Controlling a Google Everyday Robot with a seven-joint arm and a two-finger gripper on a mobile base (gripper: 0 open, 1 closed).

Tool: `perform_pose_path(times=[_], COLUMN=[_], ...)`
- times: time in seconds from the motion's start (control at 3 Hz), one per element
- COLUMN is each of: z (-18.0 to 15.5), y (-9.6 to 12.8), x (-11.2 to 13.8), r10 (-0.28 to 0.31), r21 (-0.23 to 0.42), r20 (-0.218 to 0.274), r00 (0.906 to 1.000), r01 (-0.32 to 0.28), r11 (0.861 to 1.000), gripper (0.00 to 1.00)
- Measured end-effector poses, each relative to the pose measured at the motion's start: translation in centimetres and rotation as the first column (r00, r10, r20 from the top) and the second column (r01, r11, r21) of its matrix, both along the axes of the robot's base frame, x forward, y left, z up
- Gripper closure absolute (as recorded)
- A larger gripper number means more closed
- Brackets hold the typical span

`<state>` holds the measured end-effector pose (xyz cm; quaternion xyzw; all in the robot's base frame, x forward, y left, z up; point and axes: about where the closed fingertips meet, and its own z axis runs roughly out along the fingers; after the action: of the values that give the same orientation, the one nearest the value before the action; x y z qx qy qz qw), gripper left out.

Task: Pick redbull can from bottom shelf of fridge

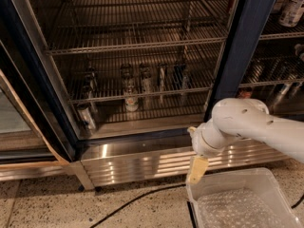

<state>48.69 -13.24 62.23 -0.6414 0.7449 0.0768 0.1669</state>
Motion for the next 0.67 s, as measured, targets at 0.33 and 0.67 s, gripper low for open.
perform_pose_path(times=[0.33,0.67], z=[-2.5,-3.9], y=[1.7,2.4], x=[4.9,8.7], r10=[-0.008,-0.023], r21=[0.095,0.171], r20=[0.070,0.137], r00=[0.9975,0.9903], r01=[0.001,-0.001], r11=[0.995,0.985], gripper=[0.00,0.00])
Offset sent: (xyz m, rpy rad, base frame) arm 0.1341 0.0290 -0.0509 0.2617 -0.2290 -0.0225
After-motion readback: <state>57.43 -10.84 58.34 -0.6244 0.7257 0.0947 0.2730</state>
